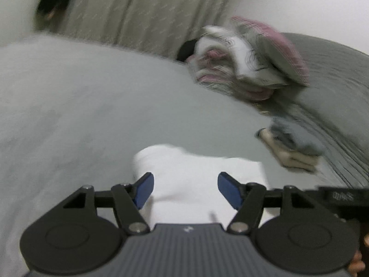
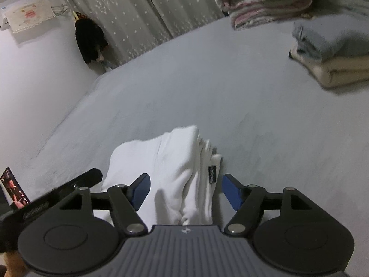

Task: Fold clothes

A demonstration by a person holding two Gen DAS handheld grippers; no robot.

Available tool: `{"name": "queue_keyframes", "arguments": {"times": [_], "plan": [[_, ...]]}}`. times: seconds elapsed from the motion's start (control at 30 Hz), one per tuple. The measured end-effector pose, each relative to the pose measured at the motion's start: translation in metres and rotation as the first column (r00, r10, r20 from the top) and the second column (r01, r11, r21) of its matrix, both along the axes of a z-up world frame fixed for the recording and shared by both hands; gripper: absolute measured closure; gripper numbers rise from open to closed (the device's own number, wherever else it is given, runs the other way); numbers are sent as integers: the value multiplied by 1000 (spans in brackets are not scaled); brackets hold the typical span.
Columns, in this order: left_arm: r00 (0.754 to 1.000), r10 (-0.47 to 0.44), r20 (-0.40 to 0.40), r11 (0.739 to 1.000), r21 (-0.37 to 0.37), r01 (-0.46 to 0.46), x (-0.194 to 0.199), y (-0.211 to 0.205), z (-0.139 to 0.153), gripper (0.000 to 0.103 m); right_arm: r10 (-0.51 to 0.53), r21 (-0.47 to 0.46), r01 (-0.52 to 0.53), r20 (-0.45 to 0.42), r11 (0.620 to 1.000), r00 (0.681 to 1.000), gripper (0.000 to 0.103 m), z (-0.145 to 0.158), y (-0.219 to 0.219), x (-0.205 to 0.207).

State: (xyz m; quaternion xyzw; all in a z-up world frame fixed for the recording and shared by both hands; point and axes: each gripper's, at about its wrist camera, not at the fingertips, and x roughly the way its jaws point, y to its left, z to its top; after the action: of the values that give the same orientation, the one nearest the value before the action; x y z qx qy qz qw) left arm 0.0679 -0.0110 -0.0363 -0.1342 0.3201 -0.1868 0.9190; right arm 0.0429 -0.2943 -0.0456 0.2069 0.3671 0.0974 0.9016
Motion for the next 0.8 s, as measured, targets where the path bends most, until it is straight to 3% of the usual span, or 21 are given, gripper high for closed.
{"name": "queue_keyframes", "arguments": {"times": [0.17, 0.33, 0.4, 0.5, 0.7, 0.8], "plan": [[978, 30, -205, 992, -113, -54, 26, 20, -33, 40, -16, 93, 24, -79, 995, 997, 32, -15, -9, 10], [957, 11, -290, 950, -295, -101, 33, 40, -56, 50, -31, 219, 63, -147, 974, 989, 32, -37, -20, 18], [954, 11, -300, 941, -319, -111, 32, 43, -61, 53, -25, 242, 61, -148, 968, 989, 50, -41, -21, 20], [952, 22, -306, 929, -345, -132, 30, 49, -63, 63, -48, 262, 88, -157, 961, 986, 58, -41, -23, 21], [944, 23, -329, 904, -396, -160, 23, 53, -52, 68, -50, 284, 82, -117, 955, 992, 63, -22, -31, 17], [946, 12, -323, 908, -392, -145, 17, 51, -44, 68, -45, 303, 82, -128, 949, 991, 63, -18, -39, 19]]}}
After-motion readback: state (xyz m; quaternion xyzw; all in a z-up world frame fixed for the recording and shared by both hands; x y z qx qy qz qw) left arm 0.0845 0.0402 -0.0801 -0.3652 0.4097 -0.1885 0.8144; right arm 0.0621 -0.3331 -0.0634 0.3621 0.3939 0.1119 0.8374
